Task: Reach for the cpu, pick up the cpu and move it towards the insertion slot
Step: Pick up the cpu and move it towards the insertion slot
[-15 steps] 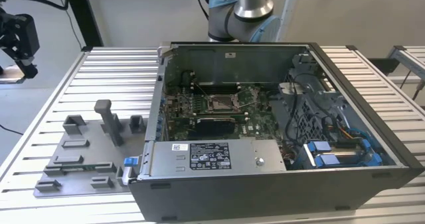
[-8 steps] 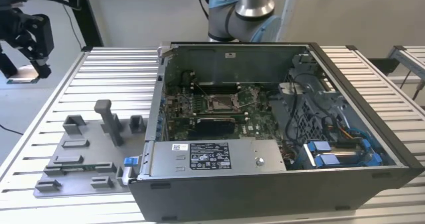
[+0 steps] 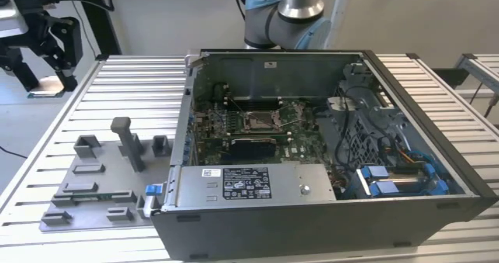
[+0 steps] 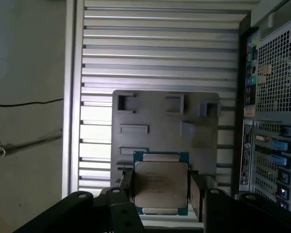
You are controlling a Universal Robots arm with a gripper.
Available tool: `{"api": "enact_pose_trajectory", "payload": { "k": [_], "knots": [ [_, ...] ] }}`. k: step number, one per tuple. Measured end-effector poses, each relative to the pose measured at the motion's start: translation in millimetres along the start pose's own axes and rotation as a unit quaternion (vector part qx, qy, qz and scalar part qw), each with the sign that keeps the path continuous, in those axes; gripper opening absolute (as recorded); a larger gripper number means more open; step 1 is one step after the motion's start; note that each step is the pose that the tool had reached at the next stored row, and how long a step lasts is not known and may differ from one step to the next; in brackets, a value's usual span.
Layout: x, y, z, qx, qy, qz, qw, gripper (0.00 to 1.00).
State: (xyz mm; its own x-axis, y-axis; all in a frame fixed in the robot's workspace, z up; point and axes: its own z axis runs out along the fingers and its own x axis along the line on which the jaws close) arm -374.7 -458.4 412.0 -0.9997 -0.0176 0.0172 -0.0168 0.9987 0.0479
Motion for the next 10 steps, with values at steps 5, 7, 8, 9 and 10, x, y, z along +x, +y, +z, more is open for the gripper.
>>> {"api": "enact_pose_trajectory", "payload": {
  "k": [5, 7, 8, 9, 10],
  "knots": [
    [-0.9, 0.0, -2.3, -0.0002, 0.0008, 0.000, 1.00000, 0.00],
    [-3.9, 0.1, -3.9, -0.0005, 0.0006, 0.000, 1.00000, 0.00],
    [-6.6, 0.1, -4.5, -0.0004, 0.0008, 0.000, 1.00000, 0.00],
    [-10.3, 0.0, -4.6, -0.0004, 0.0008, 0.000, 1.00000, 0.00],
    [-14.2, 0.0, -4.6, -0.0004, 0.0007, 0.000, 1.00000, 0.00]
  ]
}}
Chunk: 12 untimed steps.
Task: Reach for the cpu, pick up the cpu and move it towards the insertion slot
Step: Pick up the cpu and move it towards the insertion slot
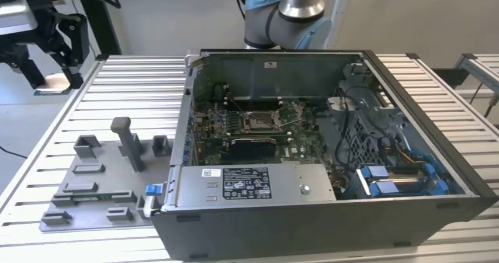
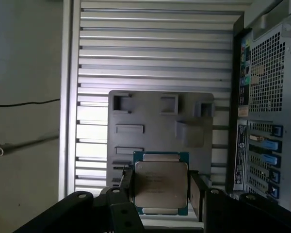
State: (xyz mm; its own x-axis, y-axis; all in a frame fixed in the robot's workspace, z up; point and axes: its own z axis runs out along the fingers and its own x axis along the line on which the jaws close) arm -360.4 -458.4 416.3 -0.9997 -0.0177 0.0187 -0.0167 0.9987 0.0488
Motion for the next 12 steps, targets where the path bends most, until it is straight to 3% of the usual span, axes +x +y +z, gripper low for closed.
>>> {"api": "enact_pose_trajectory", "payload": {
  "k": [6, 12],
  "knots": [
    [-26.7, -0.4, -0.6, 0.0000, 0.0000, 0.000, 1.00000, 0.00],
    [-48.4, -0.8, -1.0, 0.0000, 0.0000, 0.000, 1.00000, 0.00]
  ]
}}
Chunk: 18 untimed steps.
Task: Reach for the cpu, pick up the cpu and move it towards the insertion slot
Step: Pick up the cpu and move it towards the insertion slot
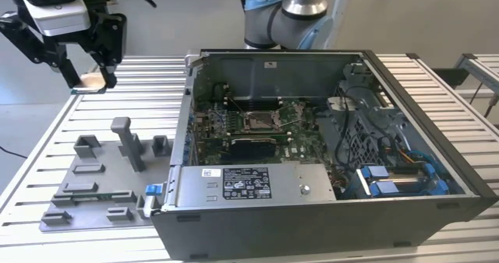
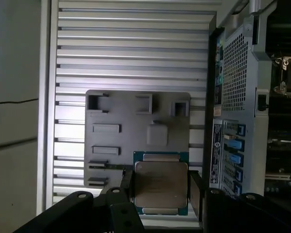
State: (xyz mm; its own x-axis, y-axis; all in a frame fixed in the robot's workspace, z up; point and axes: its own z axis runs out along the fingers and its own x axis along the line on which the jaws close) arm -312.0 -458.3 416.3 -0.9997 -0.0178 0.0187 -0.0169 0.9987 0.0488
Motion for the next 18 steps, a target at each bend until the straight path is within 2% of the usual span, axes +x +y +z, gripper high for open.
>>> {"api": "enact_pose_trajectory", "payload": {
  "k": [8, 18],
  "knots": [
    [-29.5, -0.5, -0.6, 0.0000, 0.0000, 0.000, 1.00000, 0.00],
    [-54.1, -0.9, -1.1, 0.0000, 0.0000, 0.000, 1.00000, 0.00]
  ]
}}
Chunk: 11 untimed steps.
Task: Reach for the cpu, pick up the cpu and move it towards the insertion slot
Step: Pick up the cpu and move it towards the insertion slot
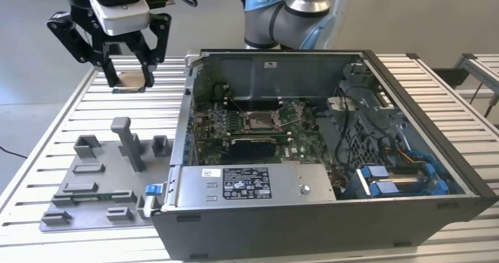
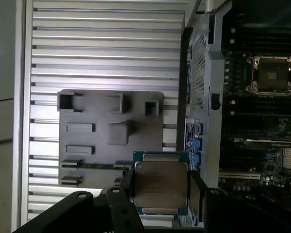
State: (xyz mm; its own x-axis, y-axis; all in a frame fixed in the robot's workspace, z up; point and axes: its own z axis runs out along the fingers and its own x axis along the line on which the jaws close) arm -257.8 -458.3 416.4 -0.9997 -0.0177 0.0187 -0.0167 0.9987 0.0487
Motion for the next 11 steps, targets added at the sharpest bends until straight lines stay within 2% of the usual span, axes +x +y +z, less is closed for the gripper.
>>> {"api": "enact_pose_trajectory", "payload": {
  "k": [11],
  "knots": [
    [-22.7, -0.4, -0.3, 0.0000, 0.0000, 0.000, 1.00000, 0.00]
  ]
}}
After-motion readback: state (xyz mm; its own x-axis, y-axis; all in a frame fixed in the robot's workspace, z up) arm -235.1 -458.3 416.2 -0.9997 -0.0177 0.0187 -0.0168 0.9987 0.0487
